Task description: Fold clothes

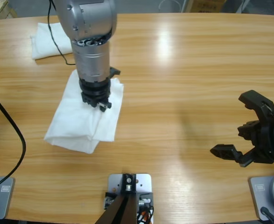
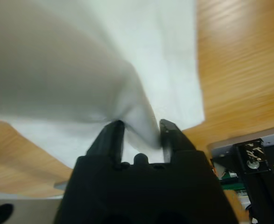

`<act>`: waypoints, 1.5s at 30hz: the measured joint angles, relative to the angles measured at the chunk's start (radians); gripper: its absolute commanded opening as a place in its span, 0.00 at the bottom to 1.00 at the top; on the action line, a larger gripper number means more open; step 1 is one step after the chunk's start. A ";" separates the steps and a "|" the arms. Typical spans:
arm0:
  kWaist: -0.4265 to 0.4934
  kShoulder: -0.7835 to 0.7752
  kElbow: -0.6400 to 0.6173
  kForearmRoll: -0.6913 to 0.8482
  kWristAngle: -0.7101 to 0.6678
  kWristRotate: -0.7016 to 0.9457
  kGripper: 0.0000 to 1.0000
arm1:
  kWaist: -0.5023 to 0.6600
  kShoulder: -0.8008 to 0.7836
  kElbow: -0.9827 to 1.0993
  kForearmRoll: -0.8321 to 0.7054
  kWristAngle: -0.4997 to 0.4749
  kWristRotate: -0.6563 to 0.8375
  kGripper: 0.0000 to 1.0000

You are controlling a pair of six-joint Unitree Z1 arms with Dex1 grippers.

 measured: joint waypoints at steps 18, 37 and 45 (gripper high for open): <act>0.087 -0.689 0.591 -0.348 0.173 -0.226 0.83 | -0.001 0.031 -0.153 0.003 0.024 -0.006 0.74; 0.080 -0.807 1.145 -0.804 0.071 -0.166 0.00 | -0.145 0.630 -0.887 0.025 0.525 -0.309 0.00; 0.060 -0.805 1.145 -0.762 0.071 -0.166 0.00 | -0.141 0.809 -0.985 -0.126 0.602 -0.281 0.00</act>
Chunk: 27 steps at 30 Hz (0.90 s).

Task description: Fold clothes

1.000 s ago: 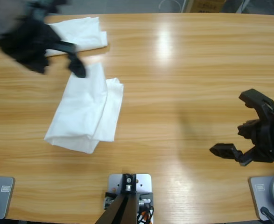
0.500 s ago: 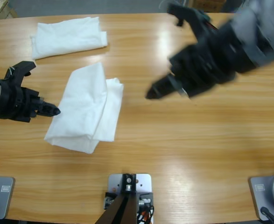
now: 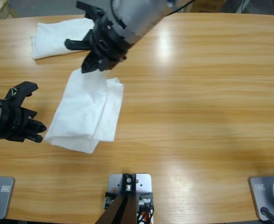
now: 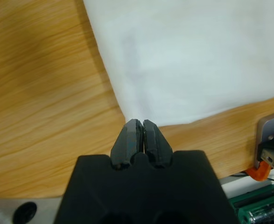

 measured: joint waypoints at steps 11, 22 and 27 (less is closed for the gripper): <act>-0.027 0.117 0.012 -0.079 0.000 -0.002 0.00 | 0.014 0.185 -0.118 0.001 0.017 0.010 0.00; -0.034 0.158 0.034 -0.157 -0.018 -0.007 0.00 | 0.004 0.274 -0.120 0.040 -0.127 0.010 0.00; -0.042 0.158 0.048 -0.191 -0.022 -0.007 0.00 | -0.012 0.274 -0.131 0.120 -0.254 0.010 0.00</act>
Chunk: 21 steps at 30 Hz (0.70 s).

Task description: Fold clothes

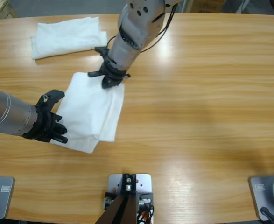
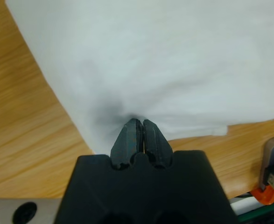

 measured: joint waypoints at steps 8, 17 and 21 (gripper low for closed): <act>-0.010 0.000 0.013 -0.027 -0.023 0.000 0.00 | -0.010 -0.010 -0.012 0.074 -0.120 -0.014 0.00; -0.016 -0.099 -0.002 -0.005 -0.067 -0.001 0.00 | -0.063 -0.154 -0.030 0.228 -0.205 -0.115 0.00; 0.045 -0.217 -0.104 0.068 -0.039 0.000 0.00 | -0.053 -0.275 -0.036 0.275 -0.163 -0.116 0.00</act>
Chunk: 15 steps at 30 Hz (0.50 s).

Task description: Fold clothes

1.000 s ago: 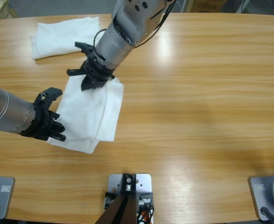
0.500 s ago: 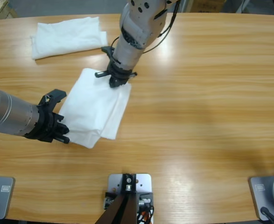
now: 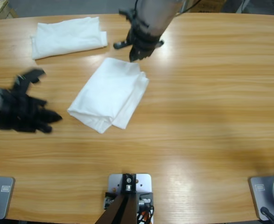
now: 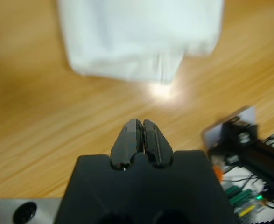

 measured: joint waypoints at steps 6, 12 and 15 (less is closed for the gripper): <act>0.183 0.153 -0.256 0.017 0.007 0.052 0.00 | 0.022 -0.072 0.188 -0.165 0.113 0.054 0.00; 0.222 0.429 -0.521 0.019 -0.022 0.055 0.00 | 0.037 -0.072 0.454 -0.496 0.197 0.188 0.00; 0.221 0.499 -0.566 0.020 -0.033 0.055 0.00 | 0.056 -0.072 0.535 -0.606 0.228 0.231 0.00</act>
